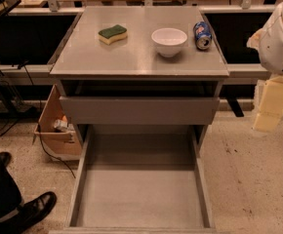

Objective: Place sponge into middle drawer

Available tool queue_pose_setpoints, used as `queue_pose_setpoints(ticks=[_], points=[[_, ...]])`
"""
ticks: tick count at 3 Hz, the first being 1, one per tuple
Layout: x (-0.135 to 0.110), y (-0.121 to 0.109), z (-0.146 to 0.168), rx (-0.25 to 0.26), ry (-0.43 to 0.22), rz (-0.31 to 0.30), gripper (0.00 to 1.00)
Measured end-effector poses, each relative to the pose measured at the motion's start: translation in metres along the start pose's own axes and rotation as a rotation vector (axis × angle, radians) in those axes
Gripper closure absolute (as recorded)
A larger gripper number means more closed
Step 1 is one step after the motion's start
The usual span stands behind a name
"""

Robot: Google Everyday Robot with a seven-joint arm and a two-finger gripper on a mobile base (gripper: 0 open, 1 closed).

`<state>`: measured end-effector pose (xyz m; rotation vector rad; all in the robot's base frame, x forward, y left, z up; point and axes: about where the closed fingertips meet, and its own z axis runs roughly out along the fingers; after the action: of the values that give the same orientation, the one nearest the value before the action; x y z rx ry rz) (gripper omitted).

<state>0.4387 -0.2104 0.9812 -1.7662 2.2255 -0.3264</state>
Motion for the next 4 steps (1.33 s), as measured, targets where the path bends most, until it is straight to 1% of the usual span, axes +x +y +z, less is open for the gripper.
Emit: queue_pose_setpoints(ticks=[1, 2, 3, 4], points=[[0.0, 0.0, 0.0, 0.0, 0.0, 0.0, 0.0], [-0.015, -0.007, 0.004, 0.009, -0.025, -0.029, 0.0], [-0.065, -0.033, 0.021, 0.023, -0.096, -0.092, 0.0], [-0.134, -0.068, 0.041, 0.036, -0.183, -0.165, 0.0]])
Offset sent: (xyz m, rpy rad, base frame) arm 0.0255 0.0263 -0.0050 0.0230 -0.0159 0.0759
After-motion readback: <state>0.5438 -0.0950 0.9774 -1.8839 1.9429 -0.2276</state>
